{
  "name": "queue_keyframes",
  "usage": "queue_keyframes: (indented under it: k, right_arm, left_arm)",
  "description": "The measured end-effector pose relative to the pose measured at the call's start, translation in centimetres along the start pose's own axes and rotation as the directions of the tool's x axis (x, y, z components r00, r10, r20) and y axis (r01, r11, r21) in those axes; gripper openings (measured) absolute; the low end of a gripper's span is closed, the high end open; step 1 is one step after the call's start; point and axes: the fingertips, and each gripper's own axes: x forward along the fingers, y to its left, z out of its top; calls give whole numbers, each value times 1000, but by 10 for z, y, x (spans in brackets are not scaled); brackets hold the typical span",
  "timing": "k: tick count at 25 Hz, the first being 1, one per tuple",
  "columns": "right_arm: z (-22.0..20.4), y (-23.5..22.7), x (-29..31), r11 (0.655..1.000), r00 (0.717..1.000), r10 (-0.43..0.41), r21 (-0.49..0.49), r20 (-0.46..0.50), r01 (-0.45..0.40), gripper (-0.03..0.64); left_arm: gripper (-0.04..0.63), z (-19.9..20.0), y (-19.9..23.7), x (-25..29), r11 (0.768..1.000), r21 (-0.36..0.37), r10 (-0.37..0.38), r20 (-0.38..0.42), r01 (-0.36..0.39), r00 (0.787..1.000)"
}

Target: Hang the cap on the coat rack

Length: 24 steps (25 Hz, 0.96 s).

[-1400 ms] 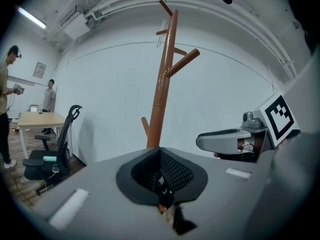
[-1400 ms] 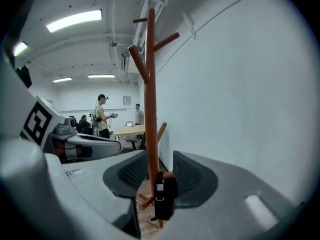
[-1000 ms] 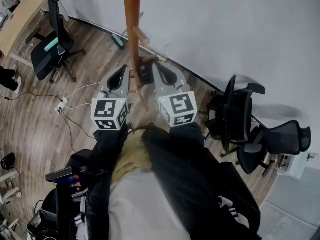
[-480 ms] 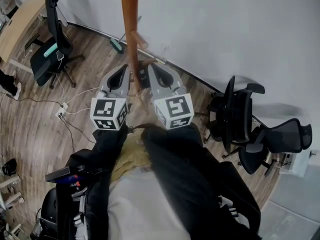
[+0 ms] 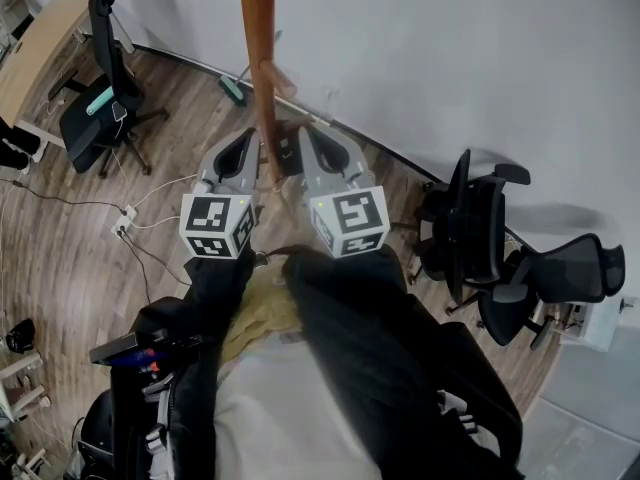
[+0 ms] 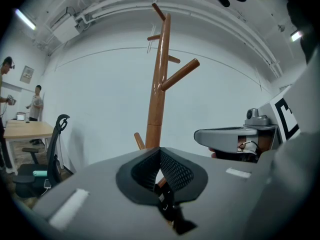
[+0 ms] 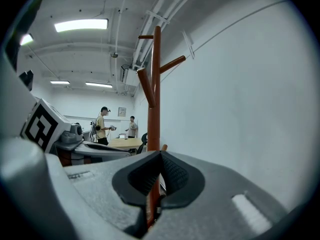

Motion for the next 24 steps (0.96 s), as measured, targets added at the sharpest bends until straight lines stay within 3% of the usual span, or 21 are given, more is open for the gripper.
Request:
queue_keyframes:
  k: [24]
  right_arm:
    - [-12, -6, 0, 1000, 999, -3, 18, -35, 3, -3]
  left_arm:
    - [2, -14, 4, 4, 1000, -22, 5, -44, -6, 999]
